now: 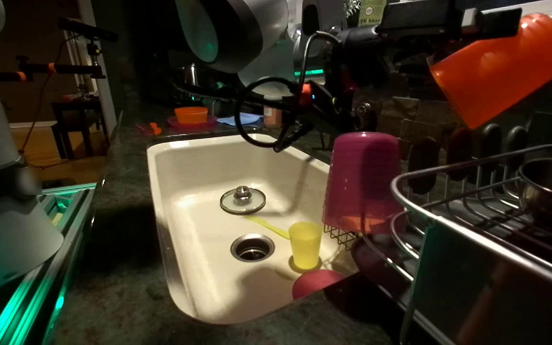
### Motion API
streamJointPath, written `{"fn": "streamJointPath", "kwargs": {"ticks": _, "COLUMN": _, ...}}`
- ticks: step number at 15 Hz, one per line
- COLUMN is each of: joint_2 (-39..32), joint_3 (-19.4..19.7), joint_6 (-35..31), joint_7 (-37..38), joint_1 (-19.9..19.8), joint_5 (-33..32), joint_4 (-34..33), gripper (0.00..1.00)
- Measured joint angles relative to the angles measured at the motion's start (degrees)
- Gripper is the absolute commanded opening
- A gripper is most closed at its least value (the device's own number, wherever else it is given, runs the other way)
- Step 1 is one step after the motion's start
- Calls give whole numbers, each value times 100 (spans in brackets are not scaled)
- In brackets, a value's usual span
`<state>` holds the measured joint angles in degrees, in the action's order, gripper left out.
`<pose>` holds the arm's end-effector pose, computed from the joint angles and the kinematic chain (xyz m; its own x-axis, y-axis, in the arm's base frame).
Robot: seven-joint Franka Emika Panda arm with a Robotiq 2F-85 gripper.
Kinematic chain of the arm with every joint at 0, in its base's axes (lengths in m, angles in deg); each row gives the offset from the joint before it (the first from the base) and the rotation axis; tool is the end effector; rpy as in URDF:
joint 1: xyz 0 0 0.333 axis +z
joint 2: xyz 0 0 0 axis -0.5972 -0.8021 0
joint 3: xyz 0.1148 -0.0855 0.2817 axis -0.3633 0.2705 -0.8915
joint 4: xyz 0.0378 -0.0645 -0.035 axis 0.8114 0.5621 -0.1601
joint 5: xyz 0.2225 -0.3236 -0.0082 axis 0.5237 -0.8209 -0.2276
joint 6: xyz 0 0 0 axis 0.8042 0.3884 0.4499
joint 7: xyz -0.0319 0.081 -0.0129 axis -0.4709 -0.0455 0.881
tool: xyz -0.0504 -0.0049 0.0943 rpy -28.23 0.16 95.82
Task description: Put the orange cup on the dishrack.
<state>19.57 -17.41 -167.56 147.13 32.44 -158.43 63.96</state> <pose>0.4700 -0.1370 0.2790 0.3421 0.2567 0.9039 -0.8357 -0.3567 0.4175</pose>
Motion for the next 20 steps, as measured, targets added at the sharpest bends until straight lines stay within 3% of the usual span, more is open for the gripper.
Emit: {"fn": "streamJointPath", "kwargs": {"ticks": 20, "joint_2": -328, "joint_3": 0, "joint_6": 93, "joint_7": 0, "joint_1": -28, "joint_5": 0, "joint_4": -197, "gripper": 42}}
